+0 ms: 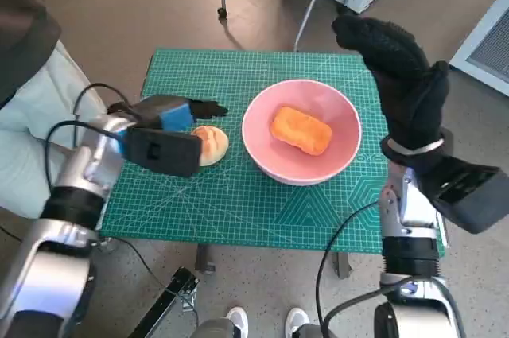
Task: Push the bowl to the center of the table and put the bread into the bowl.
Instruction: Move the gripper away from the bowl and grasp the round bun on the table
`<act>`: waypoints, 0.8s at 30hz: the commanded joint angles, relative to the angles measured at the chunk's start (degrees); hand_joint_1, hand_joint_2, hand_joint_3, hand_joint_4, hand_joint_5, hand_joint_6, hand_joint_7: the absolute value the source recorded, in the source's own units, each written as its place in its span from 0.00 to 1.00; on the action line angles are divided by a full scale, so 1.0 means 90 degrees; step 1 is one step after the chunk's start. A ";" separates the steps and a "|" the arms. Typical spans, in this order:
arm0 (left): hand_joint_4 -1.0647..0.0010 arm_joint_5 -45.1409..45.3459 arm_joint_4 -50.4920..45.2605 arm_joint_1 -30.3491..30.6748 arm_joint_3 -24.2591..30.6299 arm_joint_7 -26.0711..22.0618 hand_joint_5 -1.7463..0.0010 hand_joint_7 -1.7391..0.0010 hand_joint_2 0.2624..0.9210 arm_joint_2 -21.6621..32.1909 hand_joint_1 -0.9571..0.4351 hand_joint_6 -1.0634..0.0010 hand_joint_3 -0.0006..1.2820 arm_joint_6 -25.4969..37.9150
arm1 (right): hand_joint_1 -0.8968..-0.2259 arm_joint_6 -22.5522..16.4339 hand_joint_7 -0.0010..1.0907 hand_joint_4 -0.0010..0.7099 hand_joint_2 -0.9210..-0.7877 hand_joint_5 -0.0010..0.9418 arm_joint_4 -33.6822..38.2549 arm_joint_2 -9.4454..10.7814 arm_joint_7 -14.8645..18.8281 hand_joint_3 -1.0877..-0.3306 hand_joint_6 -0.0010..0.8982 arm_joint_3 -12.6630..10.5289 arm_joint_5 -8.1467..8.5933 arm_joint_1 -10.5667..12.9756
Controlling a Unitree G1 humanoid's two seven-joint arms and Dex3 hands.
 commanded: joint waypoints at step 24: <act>0.48 0.0722 0.1645 -0.0483 -0.0846 0.0805 0.29 0.32 1.00 -0.0646 0.68 0.53 0.14 0.0273 | 0.30 0.0143 0.67 0.31 0.00 0.06 -0.0147 -0.0113 0.0145 0.49 0.00 0.0003 0.0121 0.0132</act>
